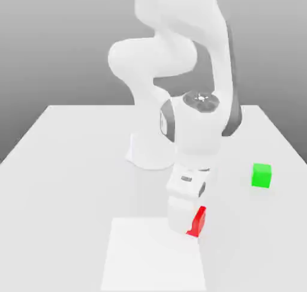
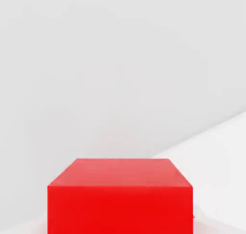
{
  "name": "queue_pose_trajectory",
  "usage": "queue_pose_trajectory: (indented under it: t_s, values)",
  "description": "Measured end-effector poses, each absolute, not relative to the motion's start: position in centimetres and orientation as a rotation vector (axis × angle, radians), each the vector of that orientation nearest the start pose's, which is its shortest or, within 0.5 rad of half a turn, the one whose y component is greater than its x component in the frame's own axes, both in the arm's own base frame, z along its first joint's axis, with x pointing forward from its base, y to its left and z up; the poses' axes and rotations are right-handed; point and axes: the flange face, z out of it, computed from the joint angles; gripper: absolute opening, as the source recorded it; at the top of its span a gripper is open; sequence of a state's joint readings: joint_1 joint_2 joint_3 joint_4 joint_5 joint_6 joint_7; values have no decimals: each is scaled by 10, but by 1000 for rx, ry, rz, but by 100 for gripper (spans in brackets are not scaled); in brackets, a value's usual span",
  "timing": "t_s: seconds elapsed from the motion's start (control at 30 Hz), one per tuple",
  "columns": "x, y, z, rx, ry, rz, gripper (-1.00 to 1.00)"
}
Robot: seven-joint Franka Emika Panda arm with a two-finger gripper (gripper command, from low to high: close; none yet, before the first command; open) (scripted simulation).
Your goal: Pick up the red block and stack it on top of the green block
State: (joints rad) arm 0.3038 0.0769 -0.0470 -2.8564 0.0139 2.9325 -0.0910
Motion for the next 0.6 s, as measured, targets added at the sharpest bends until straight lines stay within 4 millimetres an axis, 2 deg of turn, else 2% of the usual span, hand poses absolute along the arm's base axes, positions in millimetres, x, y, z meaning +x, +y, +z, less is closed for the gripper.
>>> queue_pose_trajectory:
  t_s: [0.1, 0.27, 0.43, 0.6]
  values:
    - [342, 88, 201, -3099, -520, 2, -100]
    - [305, 173, 221, -2936, -1083, 2, -100]
    - [238, 252, 234, -2631, -1690, 3, -100]
    - [152, 307, 243, -2212, -2227, 3, -100]
